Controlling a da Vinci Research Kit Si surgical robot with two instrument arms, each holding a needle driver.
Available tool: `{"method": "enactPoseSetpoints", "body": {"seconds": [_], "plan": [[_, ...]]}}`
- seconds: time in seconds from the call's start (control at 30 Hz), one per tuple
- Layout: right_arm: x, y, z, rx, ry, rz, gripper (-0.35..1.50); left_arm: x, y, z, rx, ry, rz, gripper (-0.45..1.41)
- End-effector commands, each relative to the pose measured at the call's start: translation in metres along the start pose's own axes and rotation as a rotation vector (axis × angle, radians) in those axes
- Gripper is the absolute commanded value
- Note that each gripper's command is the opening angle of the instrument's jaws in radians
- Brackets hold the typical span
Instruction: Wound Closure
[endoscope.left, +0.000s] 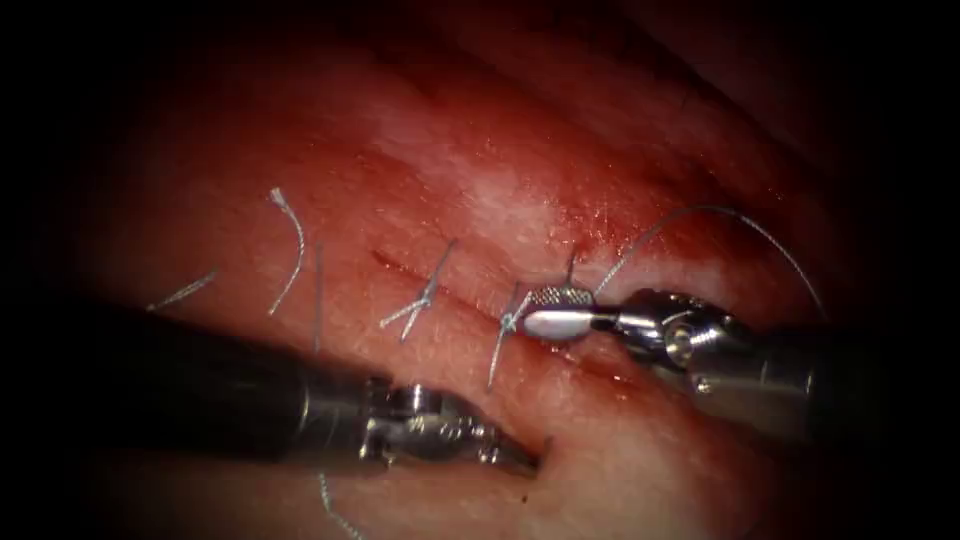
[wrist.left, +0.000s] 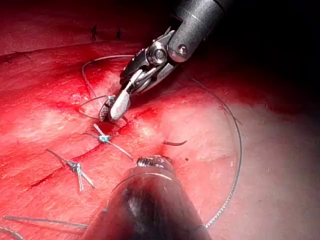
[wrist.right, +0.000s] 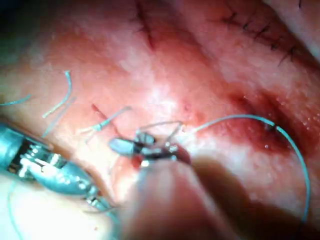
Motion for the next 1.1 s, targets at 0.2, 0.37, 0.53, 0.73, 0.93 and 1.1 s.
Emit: {"method": "enactPoseSetpoints", "body": {"seconds": [0.2, 0.37, 0.53, 0.73, 0.93, 1.1], "plan": [[-0.0006, 0.0003, -0.0005, -0.070, -0.014, 0.019, -0.35, -0.0002, 0.0001, 0.0008, -0.002, -0.001, -0.001, -0.01], [-0.0026, -0.0002, -0.0006, -0.023, -0.075, 0.092, -0.35, -0.0001, 0.0000, 0.0008, -0.002, -0.001, 0.000, -0.01], [-0.0035, -0.0015, -0.0006, 0.012, -0.092, 0.107, -0.35, -0.0001, 0.0000, 0.0008, -0.002, 0.000, -0.001, -0.01], [-0.0014, 0.0003, -0.0014, 0.044, 0.010, 0.046, 0.73, 0.0000, 0.0002, -0.0008, 0.005, 0.005, 0.006, -0.01], [0.0006, 0.0022, -0.0040, 0.037, 0.093, -0.207, 1.11, -0.0003, 0.0001, -0.0038, 0.009, 0.102, 0.056, 0.09], [0.0010, 0.0029, -0.0061, 0.047, 0.116, -0.249, 1.13, -0.0009, -0.0001, -0.0048, 0.007, 0.164, 0.107, 0.09]]}}
